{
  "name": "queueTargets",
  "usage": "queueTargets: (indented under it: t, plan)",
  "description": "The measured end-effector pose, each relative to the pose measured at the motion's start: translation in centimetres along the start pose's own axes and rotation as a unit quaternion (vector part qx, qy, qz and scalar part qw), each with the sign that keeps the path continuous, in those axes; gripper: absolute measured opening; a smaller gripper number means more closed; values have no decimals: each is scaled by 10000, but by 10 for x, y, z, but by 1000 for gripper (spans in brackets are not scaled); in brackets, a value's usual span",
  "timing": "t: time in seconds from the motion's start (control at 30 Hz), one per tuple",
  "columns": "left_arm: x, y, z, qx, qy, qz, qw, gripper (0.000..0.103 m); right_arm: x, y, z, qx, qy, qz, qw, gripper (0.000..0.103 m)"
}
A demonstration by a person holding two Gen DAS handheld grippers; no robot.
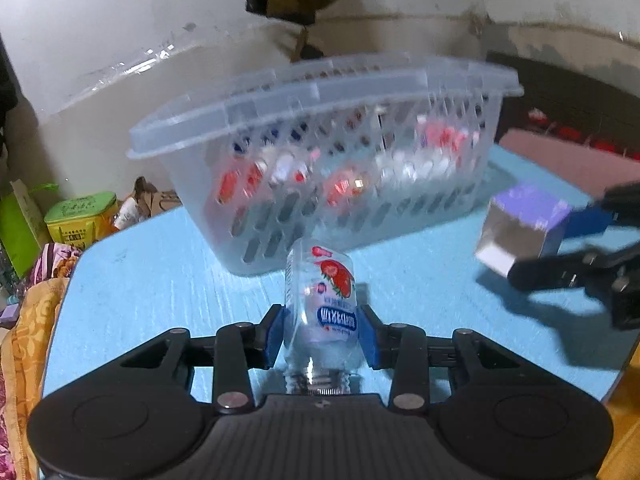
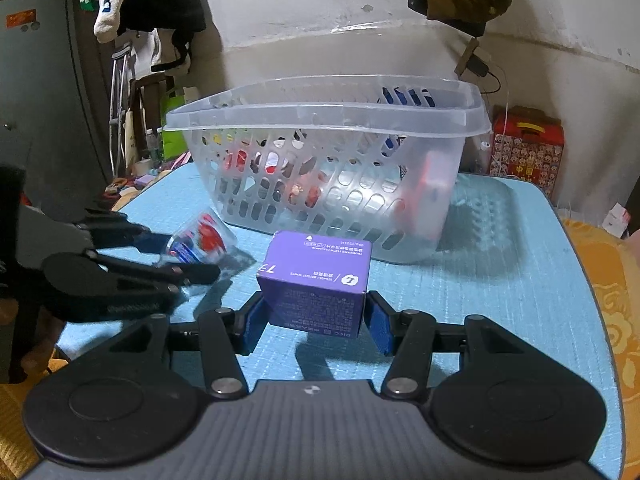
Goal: Organize objects
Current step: 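Lift the purple box with the right tool while the left tool carries the bottle over the basket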
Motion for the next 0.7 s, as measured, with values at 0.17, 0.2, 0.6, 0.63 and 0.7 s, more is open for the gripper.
queueTargets:
  t: [0.17,0.2,0.6,0.63,0.7]
  plan:
    - [16,-2,-2,2,3,245,9997,43,11,0,-5,104,43,130,9999,56]
    - [22,-4,-3,35,7,340,9994,43,15,-1,-6,114,39,179,9998,56]
    - [97,-15,-22,416,-102,1459,9884,43,74,-13,-10,16,-72,1082,9941,56]
    - [99,-16,-23,457,-98,1502,9875,43,77,-14,-11,-18,-95,1120,9937,56]
    - [103,-17,-24,492,-112,1581,9861,43,80,-15,-11,-37,-117,1179,9929,56]
Point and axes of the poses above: each gripper's, at about its wrist camera, not at the fingertips, and x roughly against the way its jaws point, z to its right, y to its underside, the point moved 7 cm from there along -x, roughly the way its jaws point, and after that the axes turned 14 degrees about -x, right-handed, at the moved point
